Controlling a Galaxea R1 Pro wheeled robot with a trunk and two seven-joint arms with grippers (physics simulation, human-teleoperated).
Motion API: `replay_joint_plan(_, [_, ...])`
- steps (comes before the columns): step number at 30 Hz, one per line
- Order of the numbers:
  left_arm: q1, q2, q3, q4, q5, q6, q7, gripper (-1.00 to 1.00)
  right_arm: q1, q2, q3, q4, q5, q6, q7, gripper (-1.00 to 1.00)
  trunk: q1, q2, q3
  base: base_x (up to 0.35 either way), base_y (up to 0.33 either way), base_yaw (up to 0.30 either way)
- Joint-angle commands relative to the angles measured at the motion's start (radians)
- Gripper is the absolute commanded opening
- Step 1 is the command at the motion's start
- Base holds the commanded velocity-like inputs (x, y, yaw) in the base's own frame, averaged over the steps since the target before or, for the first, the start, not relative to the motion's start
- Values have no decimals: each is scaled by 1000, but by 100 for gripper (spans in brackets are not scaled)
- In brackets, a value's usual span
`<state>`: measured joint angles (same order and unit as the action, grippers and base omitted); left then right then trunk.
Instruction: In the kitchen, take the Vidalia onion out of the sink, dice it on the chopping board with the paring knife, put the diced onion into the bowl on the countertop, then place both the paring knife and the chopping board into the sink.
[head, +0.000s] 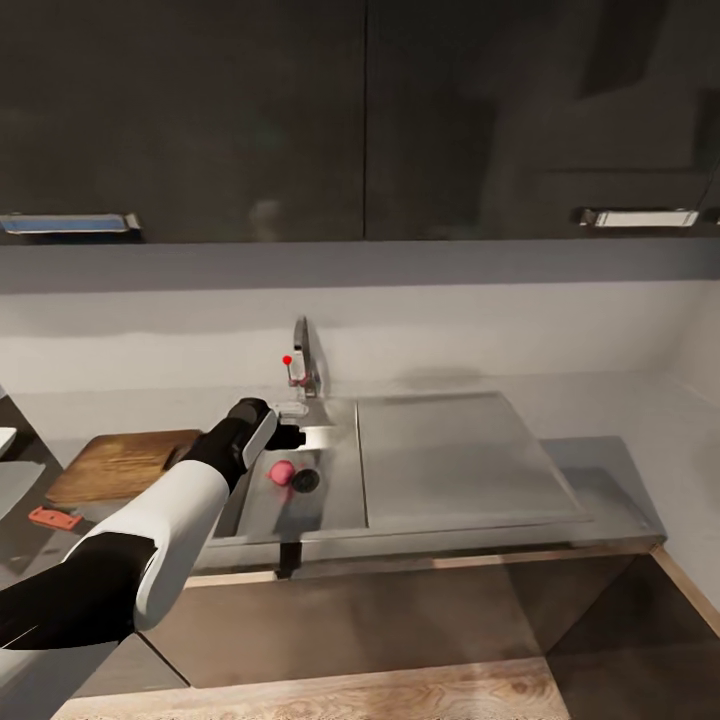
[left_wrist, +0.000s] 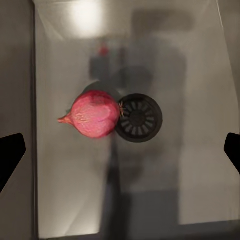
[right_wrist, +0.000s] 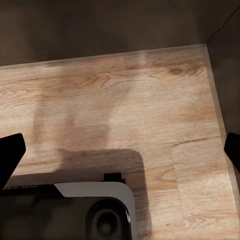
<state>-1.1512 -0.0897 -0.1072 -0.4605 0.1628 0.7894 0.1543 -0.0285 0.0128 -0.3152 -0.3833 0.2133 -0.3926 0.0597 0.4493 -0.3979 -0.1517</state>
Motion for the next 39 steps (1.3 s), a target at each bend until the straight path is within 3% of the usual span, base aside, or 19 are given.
replay_joint_plan(1, [-1,1,-6,0,11,4,8,100,-1,1,-8,0,6,-3,6,100,1,-2,-4,80,0,0])
replay_joint_plan(39, [-1,2,-6,21,9,4,8,100,-1,3,-8,0,6,-3,6,100,1,-2,-64,67,0,0])
